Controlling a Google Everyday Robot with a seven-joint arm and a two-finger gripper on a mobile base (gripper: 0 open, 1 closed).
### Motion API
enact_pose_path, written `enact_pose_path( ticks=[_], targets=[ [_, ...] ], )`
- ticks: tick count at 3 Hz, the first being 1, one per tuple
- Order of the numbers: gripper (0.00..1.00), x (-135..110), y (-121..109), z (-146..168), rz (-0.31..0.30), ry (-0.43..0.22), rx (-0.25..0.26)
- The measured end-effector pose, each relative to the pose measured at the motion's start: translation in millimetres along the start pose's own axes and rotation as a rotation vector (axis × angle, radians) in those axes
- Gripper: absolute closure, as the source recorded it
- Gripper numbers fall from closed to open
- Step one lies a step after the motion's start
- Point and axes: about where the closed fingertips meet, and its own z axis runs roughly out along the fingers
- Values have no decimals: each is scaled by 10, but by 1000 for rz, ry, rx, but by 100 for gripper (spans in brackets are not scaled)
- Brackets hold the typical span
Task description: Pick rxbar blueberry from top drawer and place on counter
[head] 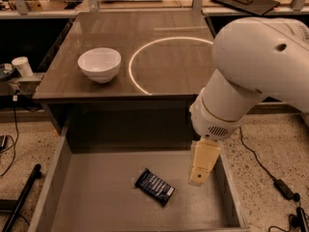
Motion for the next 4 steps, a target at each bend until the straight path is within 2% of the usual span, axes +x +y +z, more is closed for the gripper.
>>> enact_pose_path(
  ticks=[1, 2, 3, 4],
  targets=[
    [0, 31, 74, 47, 13, -16, -9],
    [0, 64, 139, 196, 28, -38, -42],
    [0, 4, 220, 490, 27, -71, -103],
    [0, -42, 263, 656, 24, -86, -140]
  ],
)
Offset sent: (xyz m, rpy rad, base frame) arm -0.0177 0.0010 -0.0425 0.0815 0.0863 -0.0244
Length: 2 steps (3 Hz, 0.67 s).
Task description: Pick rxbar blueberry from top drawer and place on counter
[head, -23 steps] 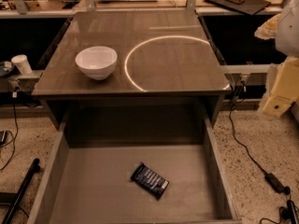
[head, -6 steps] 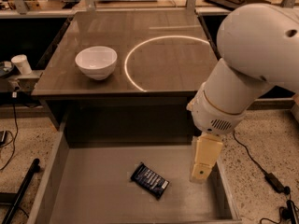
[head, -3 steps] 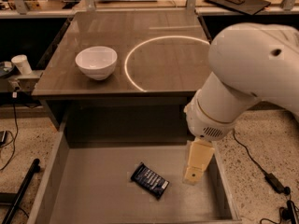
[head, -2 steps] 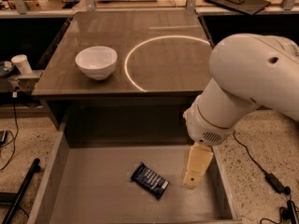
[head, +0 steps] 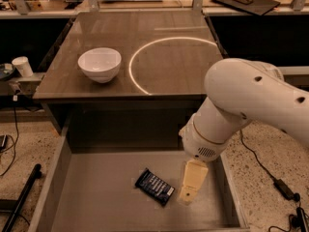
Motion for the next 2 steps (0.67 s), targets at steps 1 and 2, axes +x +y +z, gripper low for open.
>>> enact_pose_path(
  ticks=[1, 2],
  targets=[
    [0, -66, 58, 197, -2, 25, 6],
    [0, -92, 95, 271, 0, 37, 26]
  ],
)
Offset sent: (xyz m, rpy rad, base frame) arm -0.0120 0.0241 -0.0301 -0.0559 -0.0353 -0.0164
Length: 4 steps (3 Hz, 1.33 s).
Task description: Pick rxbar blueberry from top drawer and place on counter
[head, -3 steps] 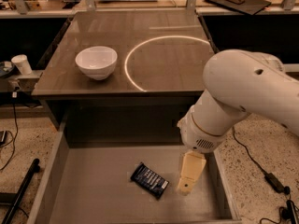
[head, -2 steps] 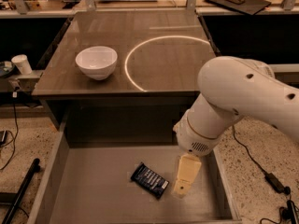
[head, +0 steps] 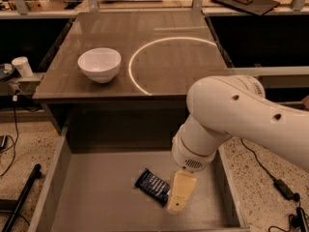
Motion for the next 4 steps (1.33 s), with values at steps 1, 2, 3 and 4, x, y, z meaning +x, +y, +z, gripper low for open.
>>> enact_pose_path(
  ticks=[1, 2, 3, 4],
  targets=[
    [0, -8, 50, 39, 7, 12, 33],
    [0, -13, 107, 135, 11, 31, 49],
    [0, -18, 135, 195, 10, 44, 61],
    [0, -88, 128, 251, -2, 43, 68]
  ],
)
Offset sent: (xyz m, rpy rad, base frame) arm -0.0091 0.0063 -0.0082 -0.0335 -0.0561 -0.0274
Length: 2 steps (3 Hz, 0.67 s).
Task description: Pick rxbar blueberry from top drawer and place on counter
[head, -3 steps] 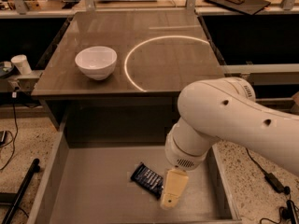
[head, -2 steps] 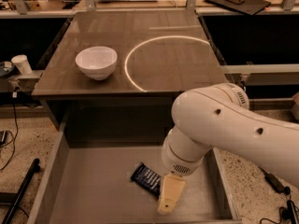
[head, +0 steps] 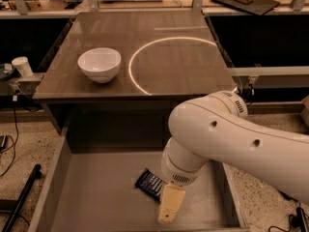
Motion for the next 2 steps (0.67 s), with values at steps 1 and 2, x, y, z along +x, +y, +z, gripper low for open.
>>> enact_pose_path(
  ticks=[1, 2],
  targets=[
    [0, -95, -23, 34, -14, -9, 8],
    [0, -193, -77, 78, -32, -14, 7]
  ],
)
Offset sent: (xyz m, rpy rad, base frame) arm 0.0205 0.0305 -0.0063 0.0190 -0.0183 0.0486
